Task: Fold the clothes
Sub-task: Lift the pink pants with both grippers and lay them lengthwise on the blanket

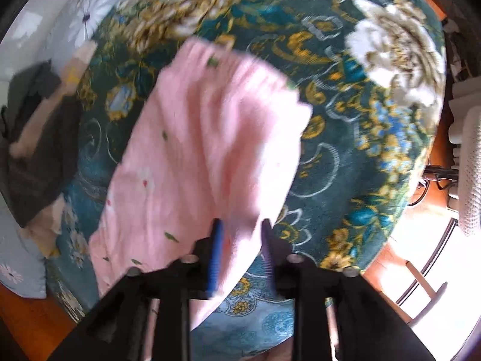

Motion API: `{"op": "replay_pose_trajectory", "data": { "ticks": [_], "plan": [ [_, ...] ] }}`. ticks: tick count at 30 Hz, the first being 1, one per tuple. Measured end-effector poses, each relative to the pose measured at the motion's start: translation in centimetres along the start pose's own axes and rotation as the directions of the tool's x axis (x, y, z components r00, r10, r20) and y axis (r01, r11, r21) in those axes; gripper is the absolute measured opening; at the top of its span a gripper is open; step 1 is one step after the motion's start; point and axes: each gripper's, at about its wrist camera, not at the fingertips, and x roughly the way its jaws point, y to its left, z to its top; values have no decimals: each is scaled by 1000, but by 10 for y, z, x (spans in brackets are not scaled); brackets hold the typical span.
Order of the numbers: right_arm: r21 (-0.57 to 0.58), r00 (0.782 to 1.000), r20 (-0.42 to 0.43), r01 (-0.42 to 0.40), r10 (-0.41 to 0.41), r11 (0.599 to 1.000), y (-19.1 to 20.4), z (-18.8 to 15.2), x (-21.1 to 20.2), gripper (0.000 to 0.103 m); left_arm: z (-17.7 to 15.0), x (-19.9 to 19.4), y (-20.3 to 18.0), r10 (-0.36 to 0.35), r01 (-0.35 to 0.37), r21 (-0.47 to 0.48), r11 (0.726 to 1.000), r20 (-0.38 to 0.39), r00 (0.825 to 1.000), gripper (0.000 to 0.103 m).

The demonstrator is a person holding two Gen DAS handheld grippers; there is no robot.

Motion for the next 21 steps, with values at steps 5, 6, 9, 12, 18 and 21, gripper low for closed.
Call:
{"op": "replay_pose_trajectory", "data": {
  "ticks": [5, 6, 9, 12, 18, 21],
  "plan": [
    [64, 993, 56, -106, 102, 992, -38, 9, -39, 37, -40, -49, 17, 5, 8, -191, 981, 68, 998, 25],
    [76, 990, 64, -130, 125, 989, -45, 14, -44, 39, -48, -56, 20, -28, 45, -240, 970, 76, 997, 26],
    [151, 973, 75, -228, 219, 962, -71, 28, -44, 45, -76, -66, 10, -136, 151, -329, 932, 69, 988, 26],
    [227, 948, 63, -319, 313, 920, -88, 45, -20, 48, -117, -81, -25, -181, 189, -206, 960, 55, 982, 26],
    [239, 894, -59, -419, 444, 876, -81, 89, 42, 49, -236, -106, -87, -206, 203, 125, 971, 11, 979, 32],
    [231, 885, -81, -430, 458, 873, -77, 104, 59, 48, -280, -106, -89, -179, 178, 173, 969, -12, 984, 32]
  ]
}}
